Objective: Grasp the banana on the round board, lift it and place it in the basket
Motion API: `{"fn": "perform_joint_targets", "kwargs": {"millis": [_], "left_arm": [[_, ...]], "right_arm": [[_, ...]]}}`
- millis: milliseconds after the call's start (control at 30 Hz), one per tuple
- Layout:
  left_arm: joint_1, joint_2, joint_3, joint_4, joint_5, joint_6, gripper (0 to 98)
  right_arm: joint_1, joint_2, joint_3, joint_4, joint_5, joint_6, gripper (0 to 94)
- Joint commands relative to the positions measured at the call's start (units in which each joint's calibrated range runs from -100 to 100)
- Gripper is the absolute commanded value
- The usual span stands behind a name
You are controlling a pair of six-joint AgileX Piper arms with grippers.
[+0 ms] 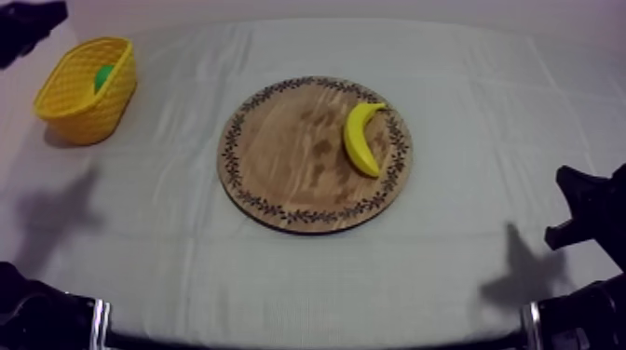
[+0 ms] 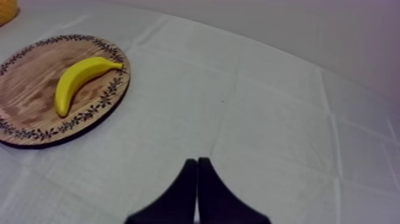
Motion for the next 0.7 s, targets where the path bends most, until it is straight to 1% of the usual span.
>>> {"fn": "perform_joint_targets", "kwargs": {"millis": [0,233,333,500,667], "left_arm": [[3.9,7.8,-11.5,0.02,3.3,0.8,0.0],[11.8,19.0,-19.8,-0.85,7.2,3.9,0.0],[14.4,23.3,-21.8,-1.15,7.9,5.3,0.0],[18.7,30.0,-24.6,-2.64,8.5,8.4,0.0],[21.8,36.3,-26.8,-3.49,8.8,10.8,0.0]], "right_arm": [[0.0,0.0,0.0,0.0,0.0,0.0,0.3],[0.0,0.0,0.0,0.0,0.0,0.0,0.3],[0.0,0.0,0.0,0.0,0.0,0.0,0.3],[0.0,0.0,0.0,0.0,0.0,0.0,0.3],[0.0,0.0,0.0,0.0,0.0,0.0,0.3]]}}
